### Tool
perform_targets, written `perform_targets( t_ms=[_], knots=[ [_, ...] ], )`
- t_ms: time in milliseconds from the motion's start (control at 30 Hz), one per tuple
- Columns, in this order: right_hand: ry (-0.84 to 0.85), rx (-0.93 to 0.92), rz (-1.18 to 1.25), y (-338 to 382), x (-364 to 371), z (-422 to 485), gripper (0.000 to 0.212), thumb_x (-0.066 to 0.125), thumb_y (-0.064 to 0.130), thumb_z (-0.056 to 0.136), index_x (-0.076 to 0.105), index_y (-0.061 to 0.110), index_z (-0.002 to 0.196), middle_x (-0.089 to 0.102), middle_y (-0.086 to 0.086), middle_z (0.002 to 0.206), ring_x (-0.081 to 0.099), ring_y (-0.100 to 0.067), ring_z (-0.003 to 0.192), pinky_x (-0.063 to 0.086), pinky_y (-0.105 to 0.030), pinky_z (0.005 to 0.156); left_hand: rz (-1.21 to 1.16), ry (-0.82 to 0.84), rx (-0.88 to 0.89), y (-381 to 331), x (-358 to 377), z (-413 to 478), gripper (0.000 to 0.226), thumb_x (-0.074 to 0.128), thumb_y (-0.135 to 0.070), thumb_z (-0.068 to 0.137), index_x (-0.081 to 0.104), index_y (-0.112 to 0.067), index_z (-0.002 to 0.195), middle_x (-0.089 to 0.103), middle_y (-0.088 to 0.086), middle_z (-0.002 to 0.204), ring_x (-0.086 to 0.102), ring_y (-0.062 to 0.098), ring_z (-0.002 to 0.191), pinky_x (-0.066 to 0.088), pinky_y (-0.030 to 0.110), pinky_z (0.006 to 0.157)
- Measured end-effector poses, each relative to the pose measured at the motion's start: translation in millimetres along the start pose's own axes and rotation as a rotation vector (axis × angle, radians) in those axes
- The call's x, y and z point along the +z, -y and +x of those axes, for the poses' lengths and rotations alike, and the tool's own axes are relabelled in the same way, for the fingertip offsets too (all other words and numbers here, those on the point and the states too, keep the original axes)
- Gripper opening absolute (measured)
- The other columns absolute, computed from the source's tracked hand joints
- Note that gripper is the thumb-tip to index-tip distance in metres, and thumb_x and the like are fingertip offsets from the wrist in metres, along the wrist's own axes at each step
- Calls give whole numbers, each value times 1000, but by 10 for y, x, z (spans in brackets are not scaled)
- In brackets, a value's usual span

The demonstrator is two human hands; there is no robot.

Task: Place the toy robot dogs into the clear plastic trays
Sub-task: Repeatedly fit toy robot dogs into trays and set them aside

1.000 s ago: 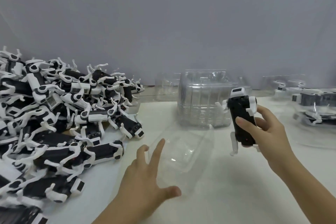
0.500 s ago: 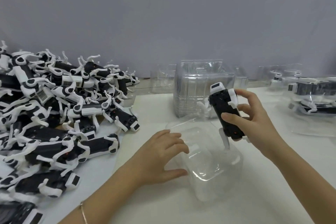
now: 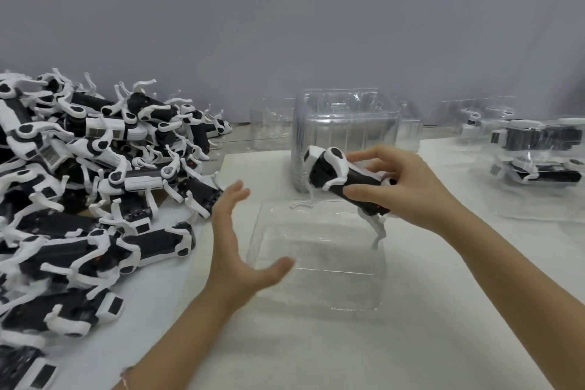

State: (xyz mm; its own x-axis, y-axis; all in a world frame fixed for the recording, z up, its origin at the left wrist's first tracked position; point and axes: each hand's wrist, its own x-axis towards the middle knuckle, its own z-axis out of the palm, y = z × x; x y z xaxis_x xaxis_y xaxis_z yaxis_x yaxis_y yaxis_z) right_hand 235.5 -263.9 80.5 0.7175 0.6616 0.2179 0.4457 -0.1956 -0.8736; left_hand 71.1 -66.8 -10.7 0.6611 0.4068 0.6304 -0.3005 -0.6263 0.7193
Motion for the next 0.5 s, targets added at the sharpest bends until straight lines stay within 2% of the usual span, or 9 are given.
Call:
perform_targets(
  t_ms=[67, 100, 133, 200, 300, 433, 500],
  knots=[
    [83, -6, -82, 47, 59, 72, 34, 82, 34, 70, 66, 50, 96, 70, 23, 87, 65, 1, 74, 47, -9, 57, -227, 70, -222, 118, -7, 65, 104, 72, -80, 52, 36, -32, 137, 29, -23, 150, 28, 6, 143, 29, 33, 111],
    [135, 2, -137, 57, 95, 110, 33, 80, 36, 71, 66, 51, 96, 69, 25, 87, 64, 2, 75, 47, -10, 58, -320, 125, -319, 161, 9, 97, 100, 76, -76, 49, 40, -37, 134, 30, -22, 151, 27, 5, 144, 28, 32, 111],
    [190, 15, -200, 56, 134, 145, 32, 80, 37, 72, 65, 50, 97, 68, 23, 87, 64, 2, 75, 47, -12, 60, -400, 192, -408, 179, 40, 124, 93, 80, -65, 49, 44, -39, 131, 33, -18, 151, 27, 8, 144, 28, 33, 112],
    [304, 33, -361, 22, 214, 185, 34, 78, 38, 75, 64, 49, 104, 64, 24, 91, 60, 2, 77, 49, -20, 68, -515, 312, -541, 191, 123, 146, 82, 75, -38, 50, 47, -37, 128, 42, -8, 146, 34, 15, 141, 31, 37, 114],
    [366, 24, -540, -56, 283, 168, 39, 76, 43, 77, 62, 49, 113, 58, 25, 99, 52, 9, 72, 51, -28, 77, -519, 344, -603, 167, 207, 139, 88, 64, -23, 40, 48, -39, 125, 49, -6, 136, 46, 14, 129, 39, 26, 102],
    [349, -47, -699, -104, 239, 135, 42, 71, 49, 79, 58, 53, 118, 53, 26, 102, 46, 12, 73, 45, -26, 71, -497, 275, -631, 104, 240, 127, 86, 53, -7, 46, 46, -37, 127, 40, 1, 147, 35, 18, 140, 26, 42, 118],
    [360, -72, -741, -112, 224, 129, 42, 69, 50, 80, 57, 54, 119, 53, 23, 107, 50, 4, 79, 45, -27, 71, -489, 255, -641, 89, 249, 121, 84, 49, -5, 48, 47, -36, 126, 41, -1, 146, 33, 17, 141, 25, 42, 118]
  ],
)
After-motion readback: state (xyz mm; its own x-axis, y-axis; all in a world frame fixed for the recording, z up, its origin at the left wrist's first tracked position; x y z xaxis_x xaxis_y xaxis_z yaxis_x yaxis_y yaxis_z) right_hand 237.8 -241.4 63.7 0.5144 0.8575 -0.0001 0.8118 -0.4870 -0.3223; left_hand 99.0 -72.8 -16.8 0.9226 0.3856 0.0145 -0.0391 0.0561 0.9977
